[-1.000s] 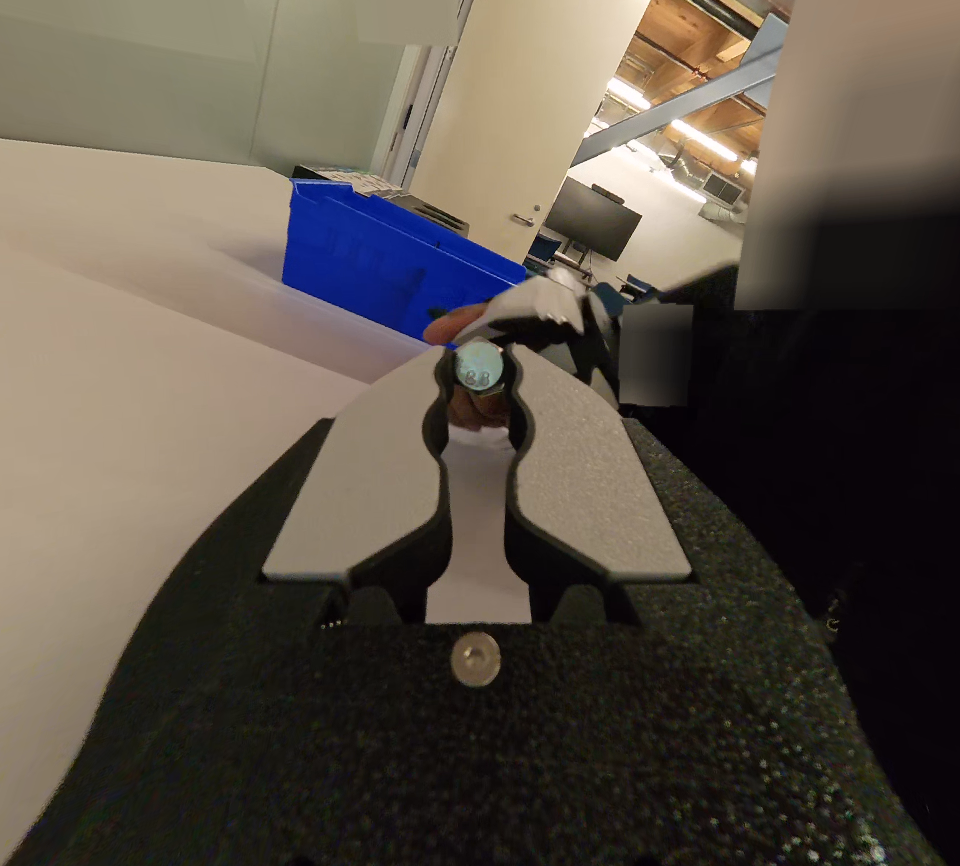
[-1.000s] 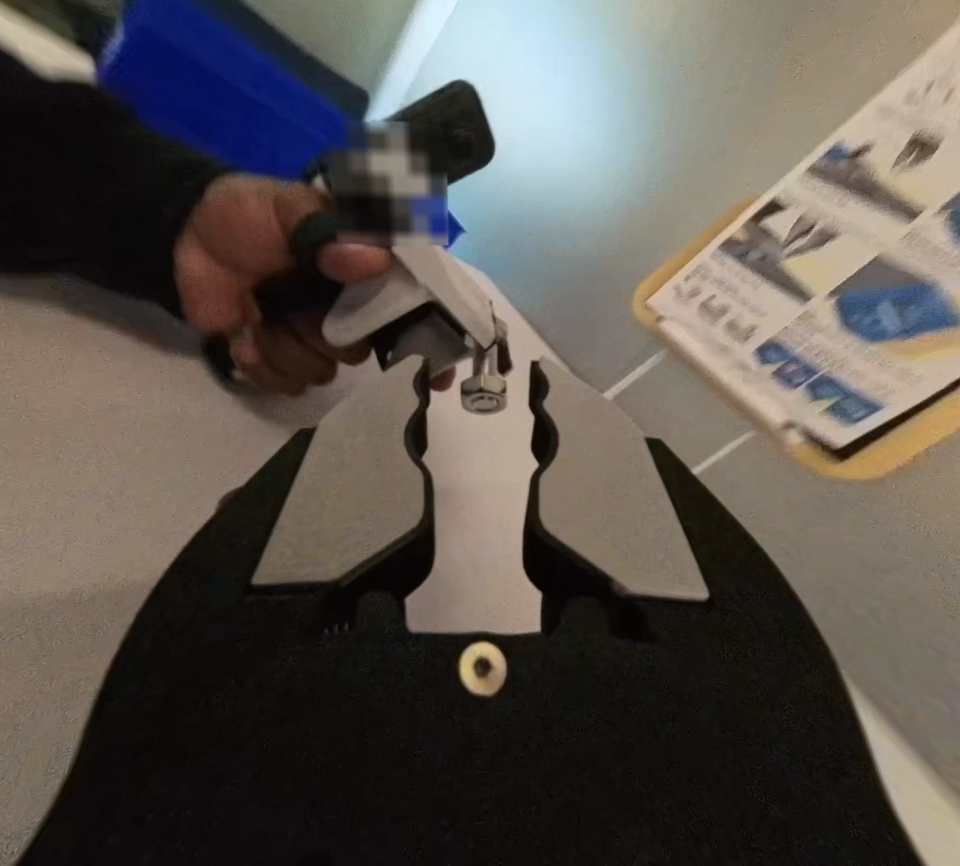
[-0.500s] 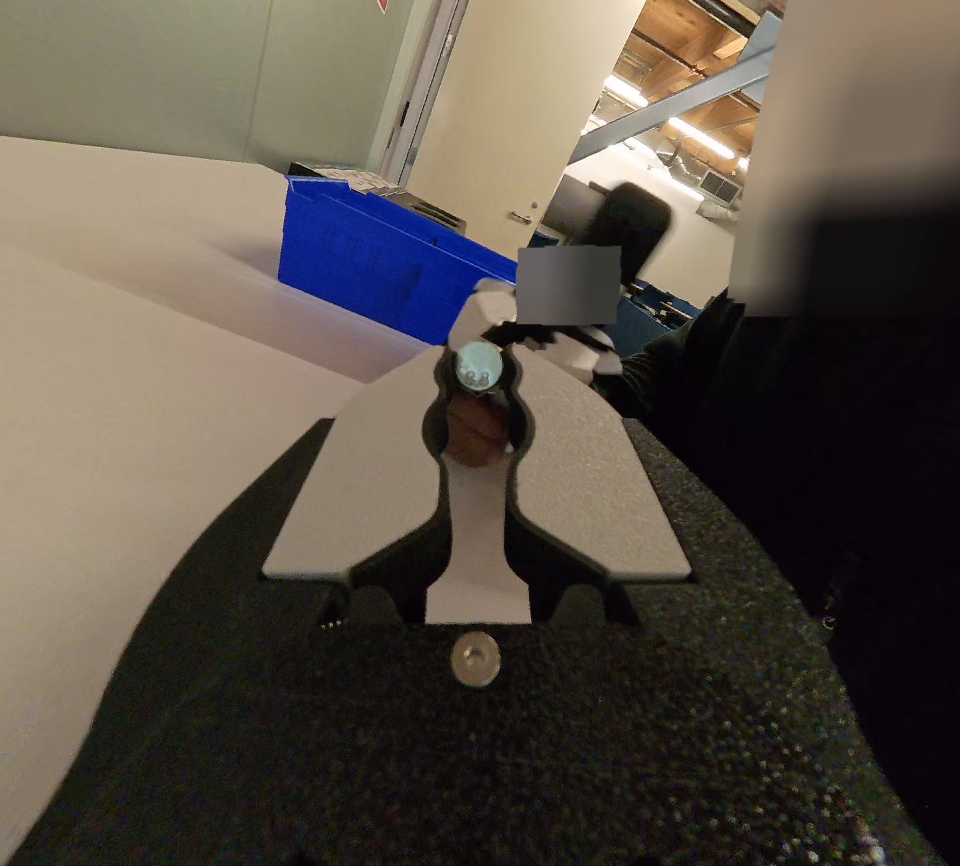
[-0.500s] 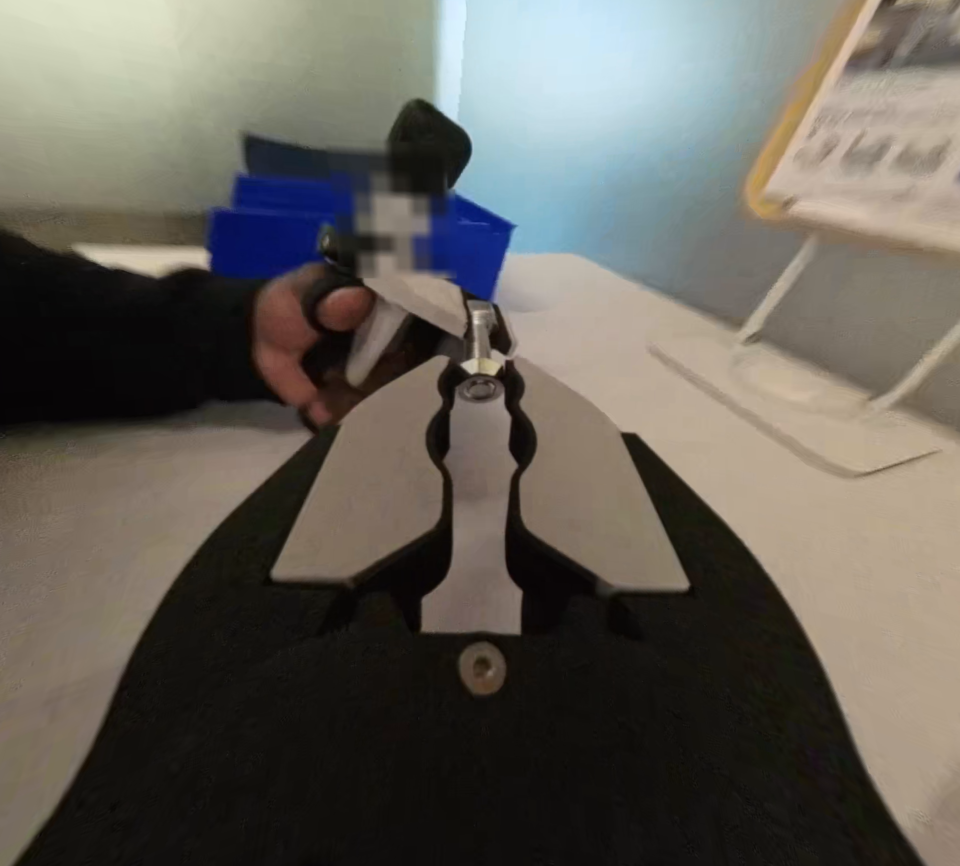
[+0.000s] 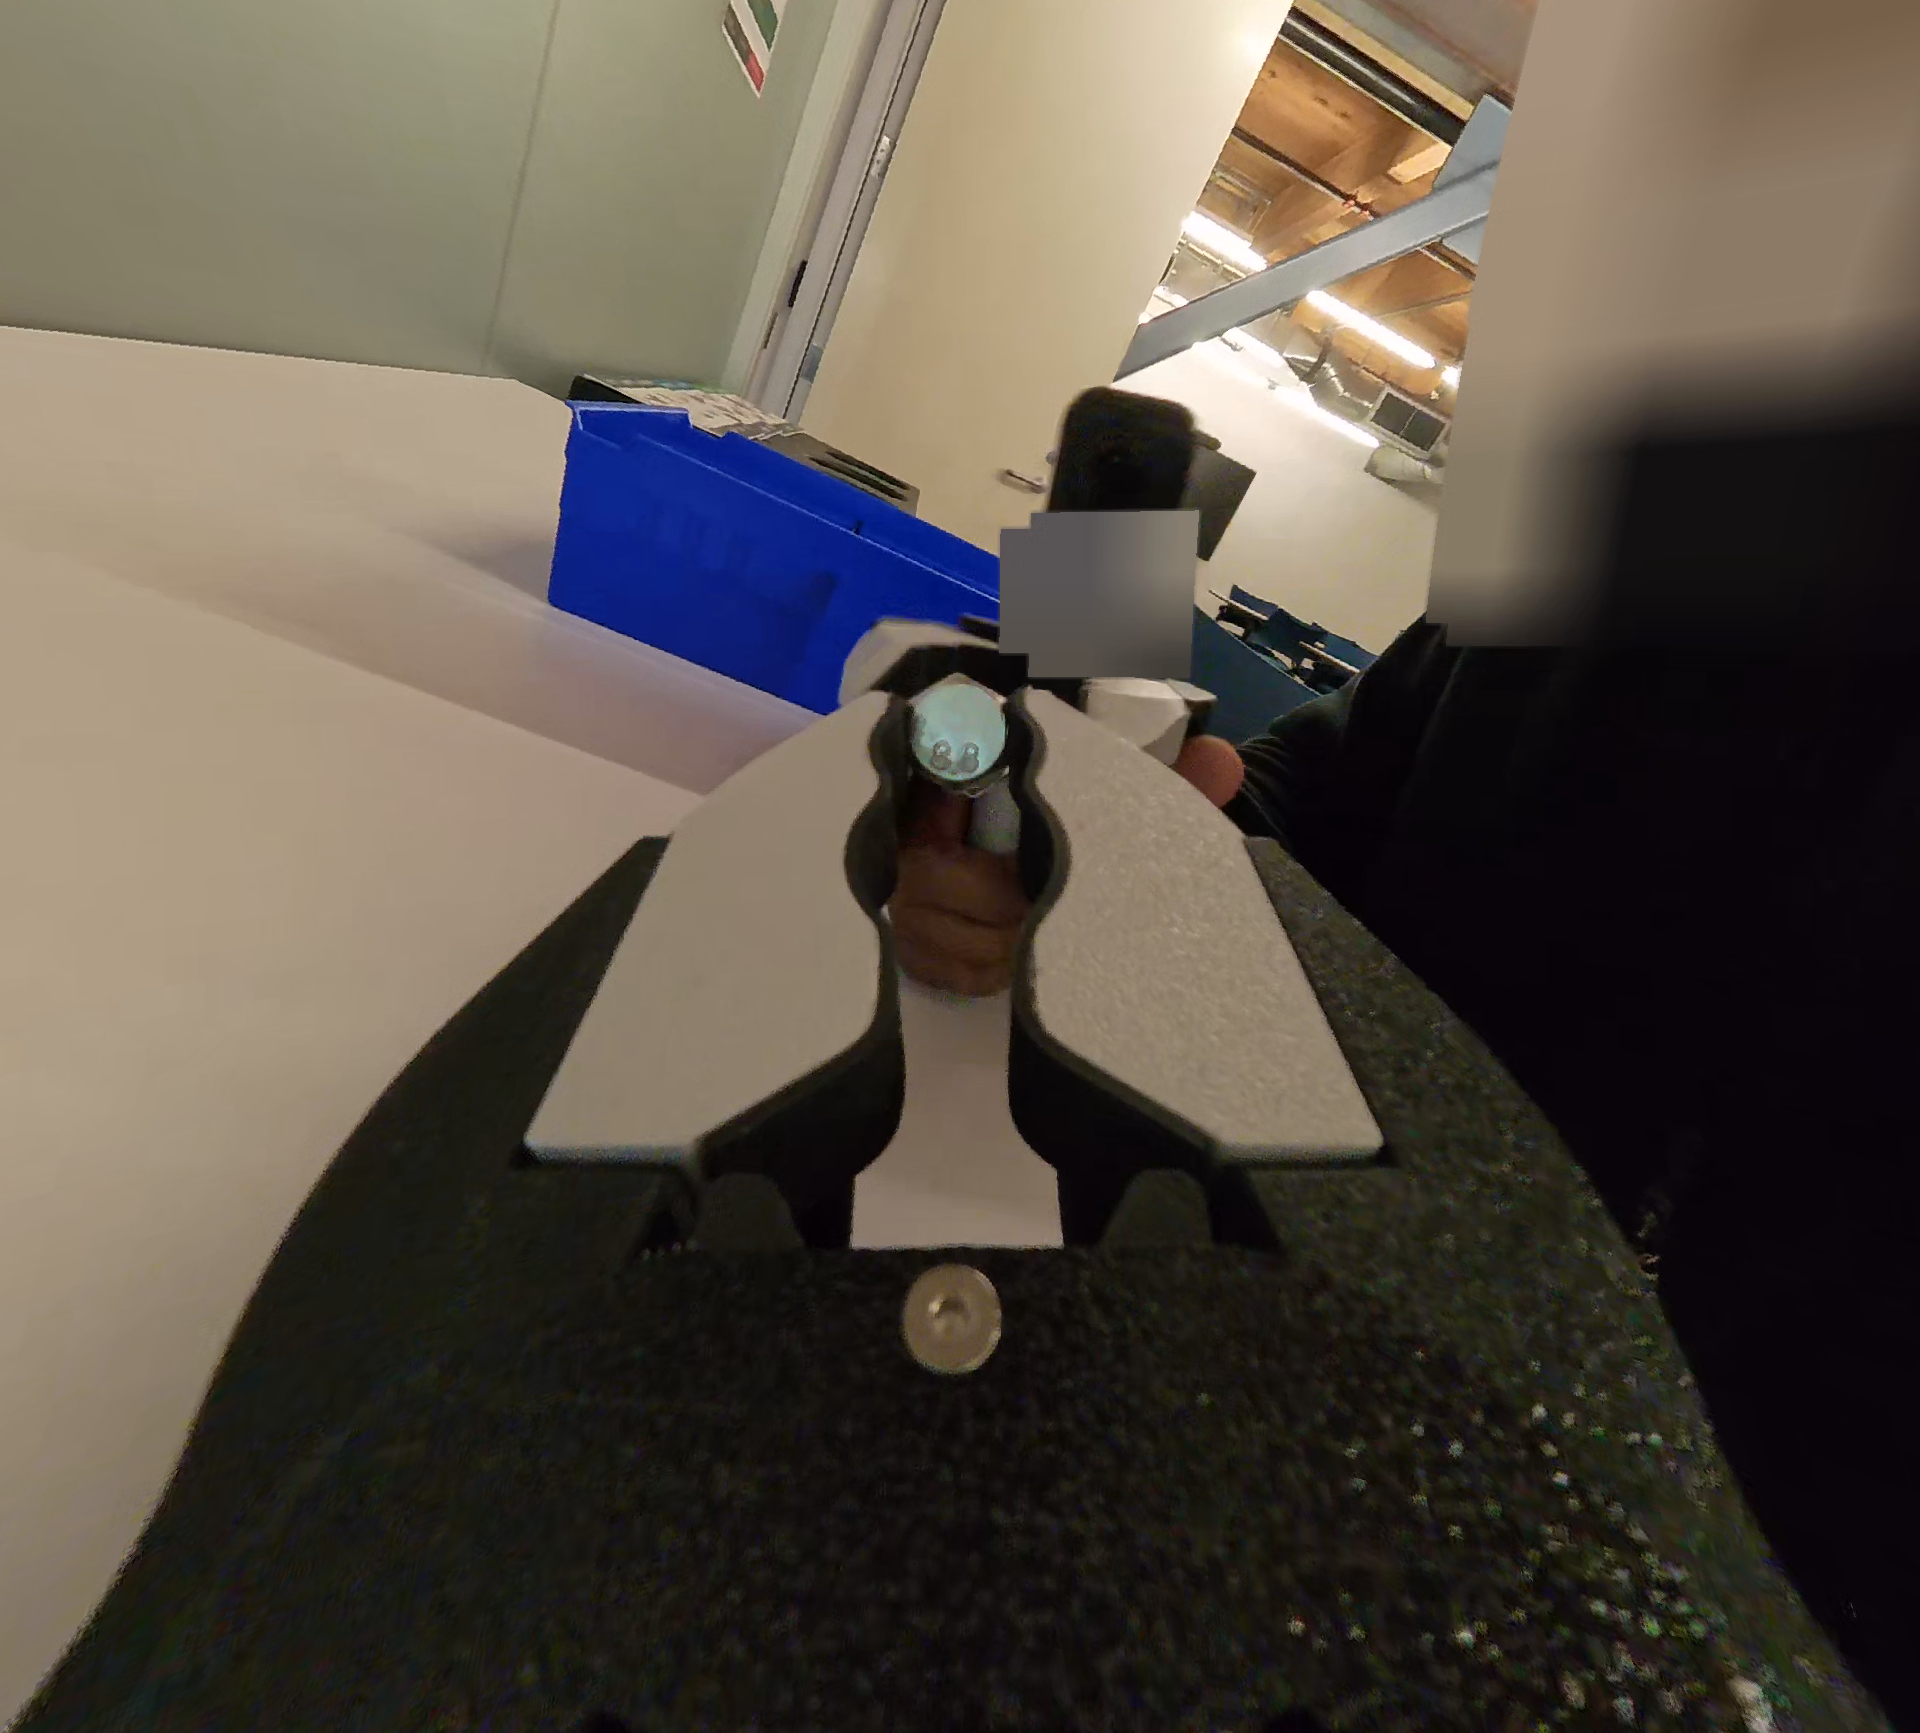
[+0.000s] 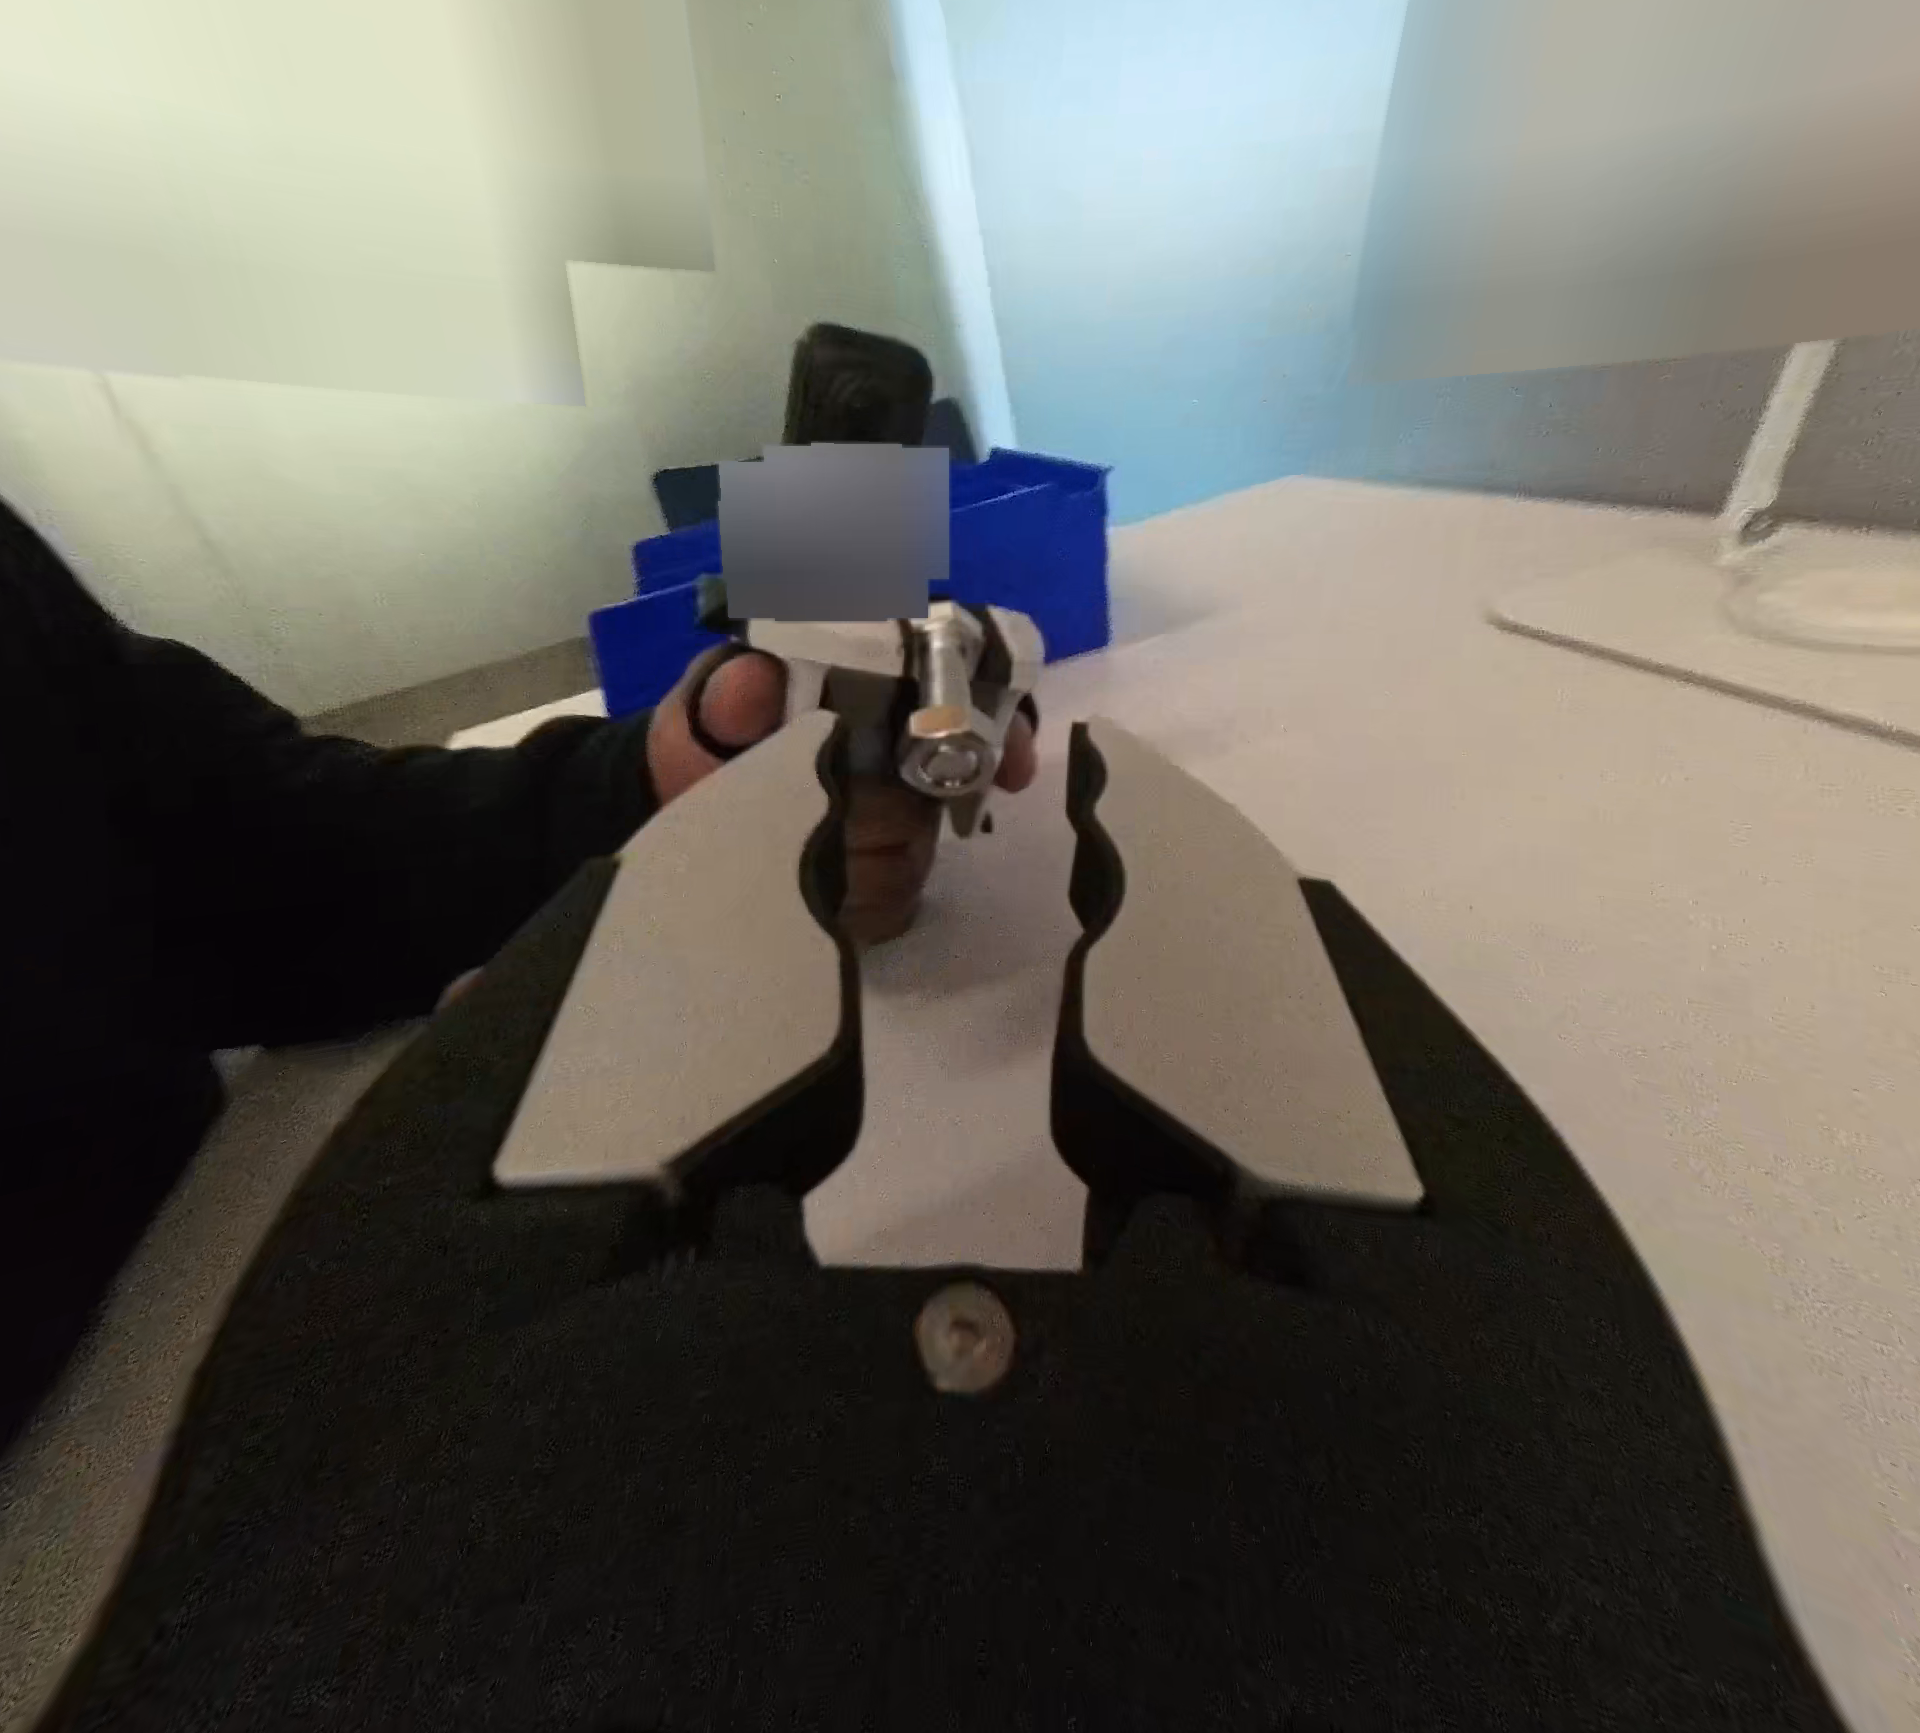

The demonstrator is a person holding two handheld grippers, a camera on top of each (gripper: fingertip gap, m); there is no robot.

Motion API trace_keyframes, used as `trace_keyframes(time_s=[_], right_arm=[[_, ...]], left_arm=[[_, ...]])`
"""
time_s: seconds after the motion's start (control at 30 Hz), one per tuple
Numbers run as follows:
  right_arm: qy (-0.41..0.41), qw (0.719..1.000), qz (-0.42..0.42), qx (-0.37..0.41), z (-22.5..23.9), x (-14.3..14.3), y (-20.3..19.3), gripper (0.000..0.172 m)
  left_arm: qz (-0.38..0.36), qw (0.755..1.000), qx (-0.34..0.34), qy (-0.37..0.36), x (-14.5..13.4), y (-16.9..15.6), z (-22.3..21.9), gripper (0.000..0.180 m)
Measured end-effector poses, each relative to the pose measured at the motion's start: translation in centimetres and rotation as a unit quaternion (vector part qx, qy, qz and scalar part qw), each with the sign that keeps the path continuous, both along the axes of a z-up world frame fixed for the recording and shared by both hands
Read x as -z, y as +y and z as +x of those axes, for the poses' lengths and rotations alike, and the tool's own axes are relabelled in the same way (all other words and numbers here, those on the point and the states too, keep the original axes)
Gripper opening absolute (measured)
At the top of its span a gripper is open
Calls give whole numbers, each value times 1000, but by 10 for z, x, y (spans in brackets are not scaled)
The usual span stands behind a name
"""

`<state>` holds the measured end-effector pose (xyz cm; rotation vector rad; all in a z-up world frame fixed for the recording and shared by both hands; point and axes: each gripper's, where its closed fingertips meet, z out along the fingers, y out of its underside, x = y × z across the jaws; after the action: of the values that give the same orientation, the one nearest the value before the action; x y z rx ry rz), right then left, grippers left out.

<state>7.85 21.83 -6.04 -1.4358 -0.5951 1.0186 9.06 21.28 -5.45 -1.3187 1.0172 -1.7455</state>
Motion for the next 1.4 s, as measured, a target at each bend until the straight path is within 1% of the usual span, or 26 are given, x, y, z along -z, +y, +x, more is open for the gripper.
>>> trace_keyframes(time_s=[0.07,0.1,0.17,0.23,0.27,0.33,0.37,0.4,0.43,0.53,0.57,0.6,0.67,0.73,0.8,0.93,1.0,1.03,1.1,1.13,1.17,1.2,1.23,1.27,1.3,1.4], right_arm=[[-3,999,-28,-25,-5,7,-1,33],[-6,1000,-12,-23,-4,5,-3,19],[-46,998,50,10,-3,6,-2,18],[-142,974,164,64,-1,9,0,18],[-205,943,244,99,0,9,0,18],[-336,834,405,164,2,10,-1,18],[-377,789,450,181,2,10,-2,18],[-387,776,460,191,3,8,-2,19],[-365,796,442,197,5,3,-2,24],[-226,912,302,158,9,-8,-1,38],[-175,944,246,133,9,-9,0,39],[-128,968,190,99,8,-8,-1,39],[-46,994,87,41,6,-6,-1,42],[14,1000,12,-6,5,-4,-1,42],[44,998,-28,-31,5,-4,0,42],[47,994,-58,-80,1,0,-7,19],[21,997,-37,-66,-1,3,-7,18],[-6,999,-5,-49,-1,4,-6,18],[-98,988,120,21,1,5,-4,18],[-162,963,208,64,2,5,-4,18],[-231,920,300,106,2,5,-5,18],[-295,866,377,143,2,5,-7,18],[-340,824,423,164,1,7,-8,18],[-350,815,431,167,-1,7,-9,19],[-325,838,408,160,-2,5,-10,24],[-179,949,239,106,1,-4,-7,40]], left_arm=[[3,1000,7,2,1,-3,1,17],[4,1000,10,7,2,-4,2,17],[-1,1000,11,12,3,-5,3,17],[-13,1000,12,21,6,-4,3,17],[-16,999,14,26,7,-4,4,17],[-17,999,16,32,8,-6,5,17],[-19,999,17,33,9,-6,6,17],[-19,999,16,32,8,-5,6,17],[-18,999,14,26,7,-5,5,17],[-11,1000,-1,-6,-2,0,1,17],[-9,1000,-5,-12,-4,0,0,17],[-4,1000,-7,-15,-5,1,-1,17],[8,1000,-10,-14,-5,0,-1,17],[17,1000,-9,-14,-4,-1,0,17],[22,1000,-4,-11,-3,-3,1,17],[36,999,1,-2,0,-7,5,17],[35,999,0,0,1,-7,5,17],[31,1000,0,1,1,-7,5,17],[20,1000,-4,12,4,-4,7,17],[15,1000,-3,18,5,-4,7,17],[12,1000,-1,20,6,-4,8,17],[13,1000,0,21,6,-5,8,17],[15,1000,-2,22,6,-5,8,17],[15,1000,-3,21,6,-4,8,17],[14,1000,-5,17,5,-4,8,17],[6,1000,-10,-1,0,0,4,17]])
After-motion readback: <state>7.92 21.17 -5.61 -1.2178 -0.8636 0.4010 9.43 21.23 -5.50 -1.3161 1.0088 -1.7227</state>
